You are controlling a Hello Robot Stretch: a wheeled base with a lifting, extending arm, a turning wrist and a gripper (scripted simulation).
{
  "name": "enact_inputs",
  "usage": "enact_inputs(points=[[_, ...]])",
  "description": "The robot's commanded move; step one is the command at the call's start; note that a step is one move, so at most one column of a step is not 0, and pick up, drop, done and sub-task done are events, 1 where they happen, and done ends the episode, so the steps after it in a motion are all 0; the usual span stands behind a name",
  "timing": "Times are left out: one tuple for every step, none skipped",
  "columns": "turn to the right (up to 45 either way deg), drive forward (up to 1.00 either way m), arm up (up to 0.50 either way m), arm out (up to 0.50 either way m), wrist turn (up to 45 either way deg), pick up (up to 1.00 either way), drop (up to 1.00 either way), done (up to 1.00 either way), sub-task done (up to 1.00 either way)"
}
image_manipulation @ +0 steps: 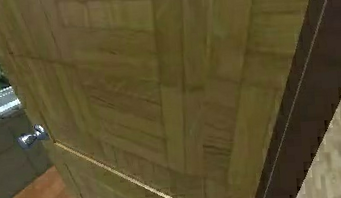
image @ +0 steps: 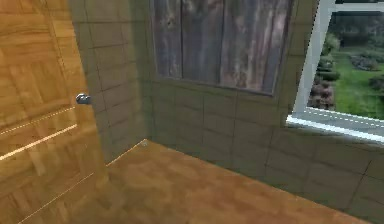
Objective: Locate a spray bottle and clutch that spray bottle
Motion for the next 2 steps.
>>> enact_inputs(points=[[-45.0,0.00,0.00,0.00,0.0,0.00,0.00,0.00,0.00],[-18.0,0.00,0.00,0.00,0.0,0.00,0.00,0.00,0.00]])
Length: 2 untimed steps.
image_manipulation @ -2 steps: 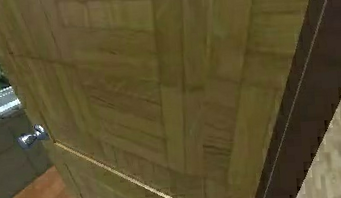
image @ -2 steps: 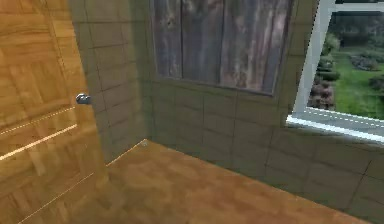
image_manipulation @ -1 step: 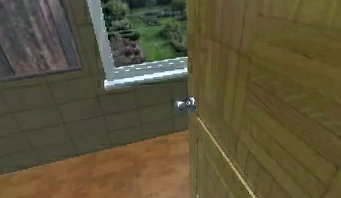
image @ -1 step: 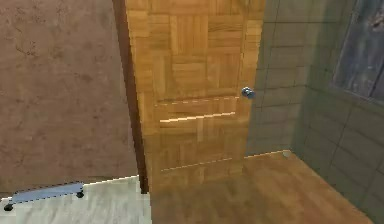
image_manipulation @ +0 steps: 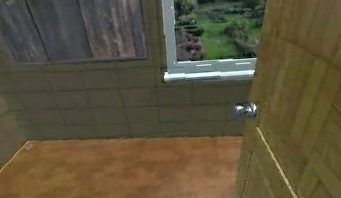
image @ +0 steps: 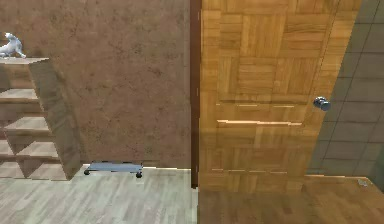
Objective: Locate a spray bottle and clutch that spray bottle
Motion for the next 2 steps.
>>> enact_inputs(points=[[0.0,0.10,0.00,0.00,0.0,0.00,0.00,0.00,0.00],[-45.0,0.00,0.00,0.00,0.0,0.00,0.00,0.00,0.00]])
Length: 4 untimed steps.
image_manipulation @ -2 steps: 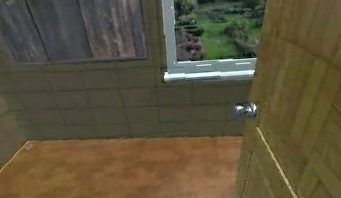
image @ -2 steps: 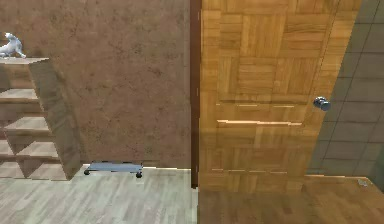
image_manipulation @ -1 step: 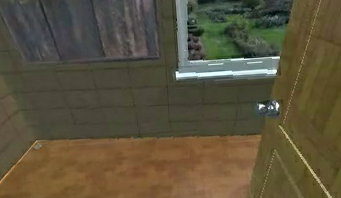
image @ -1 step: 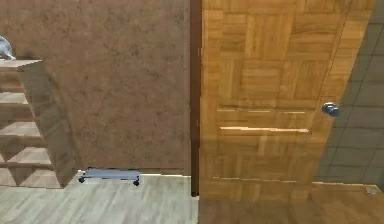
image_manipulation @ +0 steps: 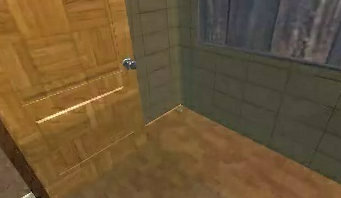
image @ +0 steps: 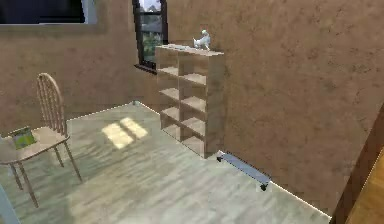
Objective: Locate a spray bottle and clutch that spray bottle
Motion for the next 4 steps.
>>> enact_inputs(points=[[-39.0,0.00,0.00,0.00,0.0,0.00,0.00,0.00,0.00],[0.0,0.25,0.00,0.00,0.0,0.00,0.00,0.00,0.00],[-39.0,0.00,0.00,0.00,0.0,0.00,0.00,0.00,0.00],[0.0,0.40,0.00,0.00,0.0,0.00,0.00,0.00,0.00]])
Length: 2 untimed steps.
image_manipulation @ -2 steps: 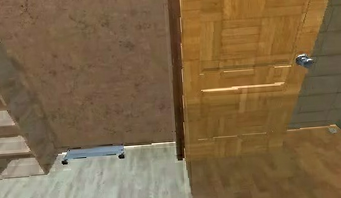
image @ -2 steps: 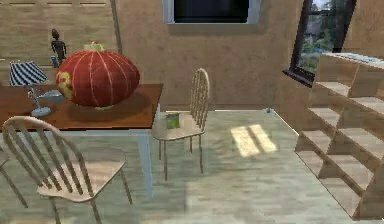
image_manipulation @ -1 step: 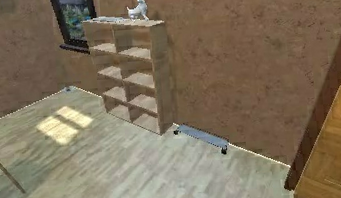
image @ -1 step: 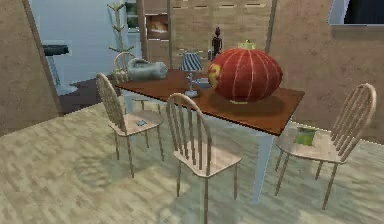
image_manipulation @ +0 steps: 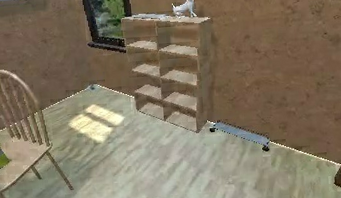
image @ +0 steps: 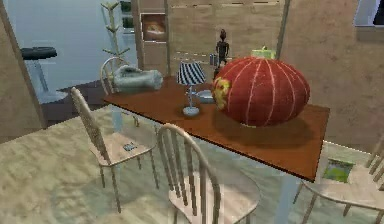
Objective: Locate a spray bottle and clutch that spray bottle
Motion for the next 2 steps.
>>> enact_inputs(points=[[-45.0,0.00,0.00,0.00,0.0,0.00,0.00,0.00,0.00],[-6.0,0.00,0.00,0.00,0.0,0.00,0.00,0.00,0.00]])
